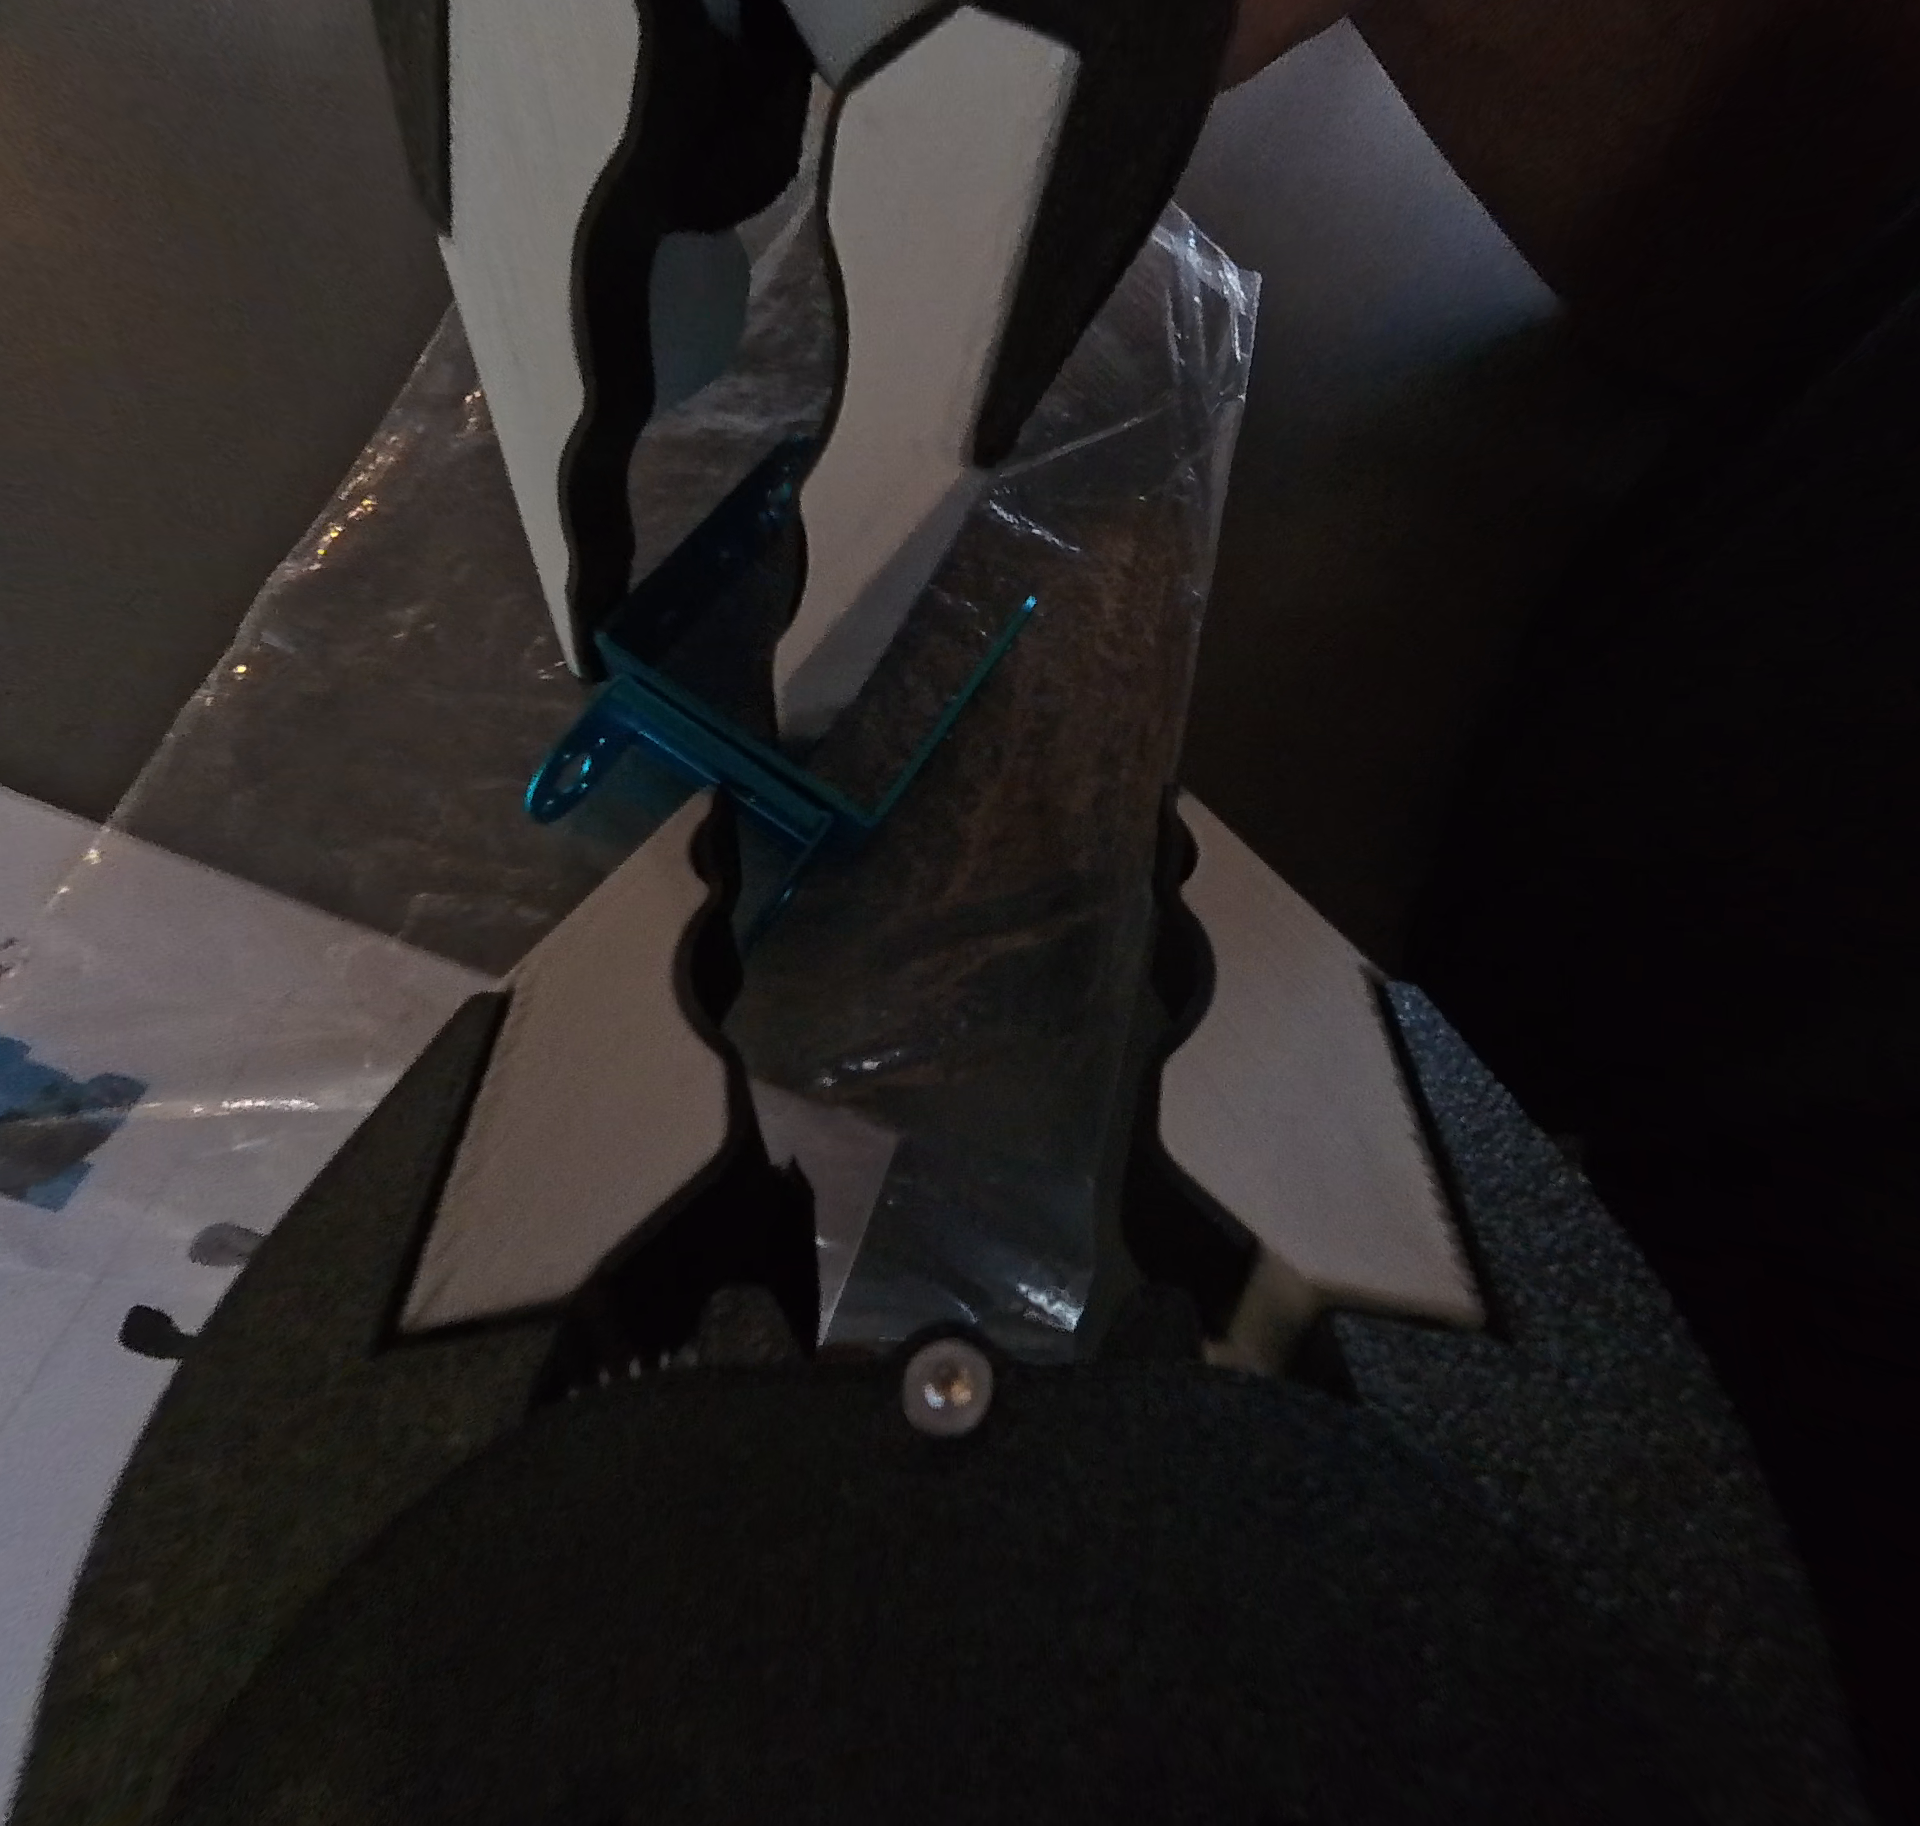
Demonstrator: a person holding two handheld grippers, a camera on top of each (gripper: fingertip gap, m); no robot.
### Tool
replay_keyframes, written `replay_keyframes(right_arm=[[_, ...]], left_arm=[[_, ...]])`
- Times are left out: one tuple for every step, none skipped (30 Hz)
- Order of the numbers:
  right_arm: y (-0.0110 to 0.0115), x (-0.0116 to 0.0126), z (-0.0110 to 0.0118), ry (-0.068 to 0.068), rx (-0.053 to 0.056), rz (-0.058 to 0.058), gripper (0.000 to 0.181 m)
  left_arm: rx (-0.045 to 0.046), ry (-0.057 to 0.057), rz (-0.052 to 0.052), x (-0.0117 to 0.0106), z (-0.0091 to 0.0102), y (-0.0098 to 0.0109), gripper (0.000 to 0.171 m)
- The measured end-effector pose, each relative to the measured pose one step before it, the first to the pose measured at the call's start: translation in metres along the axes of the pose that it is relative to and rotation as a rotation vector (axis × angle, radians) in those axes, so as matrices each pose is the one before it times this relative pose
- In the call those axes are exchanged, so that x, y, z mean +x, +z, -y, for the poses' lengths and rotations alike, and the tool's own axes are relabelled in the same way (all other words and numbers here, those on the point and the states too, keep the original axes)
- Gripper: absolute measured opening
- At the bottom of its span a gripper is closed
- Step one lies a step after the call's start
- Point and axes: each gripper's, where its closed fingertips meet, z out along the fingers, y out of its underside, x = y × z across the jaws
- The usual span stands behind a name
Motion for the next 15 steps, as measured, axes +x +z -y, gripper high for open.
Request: replay_keyframes(right_arm=[[0.00127,0.00002,-0.00027,-0.004,-0.0034,-0.0038,0.037],[0.00118,-0.00017,-0.00018,-0.0043,-0.0026,-0.0022,0.037],[0.00028,0.0005,0.0012,-0.0031,0.0055,-0.0064,0.038],[0.0002,-0.00035,0.00066,0.0026,0.0031,0.0037,0.037],[0.00027,-0.00084,-0.00034,0.0088,-0.0008,0.0122,0.035],[-0.00026,0.0001,0.00013,0.0105,0.0035,0.0087,0.034],[-0.00045,0.00012,-0.00023,0.0082,0.0026,0.0073,0.034],[-0.00045,0.00026,-0.00028,0.005,0.0005,0.0037,0.034],[-0.00047,0.00033,-0.00014,0.0019,-0.0001,0.0007,0.034],[-0.00049,0.00019,0.00025,-0.0008,0.0022,-0.0016,0.033],[-0.0009,0.00084,0.00029,-0.0031,0.0017,-0.0068,0.033],[-0.00132,0.00096,0.00037,-0.0013,0.0026,-0.0062,0.033],[-0.00159,0.00001,0.00023,0.0028,0.0015,0.0016,0.033],[-0.00163,0.00002,-0.0003,0.0034,-0.0005,0.0002,0.034],[-0.00161,0.00089,-0.0006,0.0014,-0.0012,-0.0084,0.035]], left_arm=[[0.00016,0.0009,0.0001,0.00019,0.00021,0.00018,0.08],[0.00065,0.0003,-0.0007,0.00022,0.00019,0.00006,0.08],[0.00022,-0.0003,-0.0003,0.0,0.00018,0.00017,0.08],[0.00054,-0.0006,0.0002,-0.00007,0.00017,0.00011,0.08],[0.0005,-0.0003,0.0001,0.00002,0.00013,0.00011,0.08],[-0.00008,0.0004,0.0004,0.00001,-0.00004,0.0,0.08],[-0.00022,0.0008,-0.0005,0.00034,0.00001,0.0,0.081],[0.00001,0.0003,-0.0019,0.00043,-0.00006,0.0,0.08],[0.00013,-0.0001,-0.0004,0.00025,-0.00005,0.00001,0.08],[-0.00038,0.0003,0.0004,-0.00001,-0.00017,0.00018,0.081],[-0.00028,0.0003,0.0002,0.0,-0.00021,-0.00003,0.08],[0.00052,-0.0003,-0.0009,0.00012,0.00001,-0.00004,0.08],[0.00077,-0.001,-0.0008,-0.00001,0.00012,-0.00017,0.08],[0.00069,-0.0012,-0.0003,-0.00003,-0.00007,-0.00005,0.08],[0.00051,-0.0003,0.0001,0.0,0.00007,0.00004,0.08]])
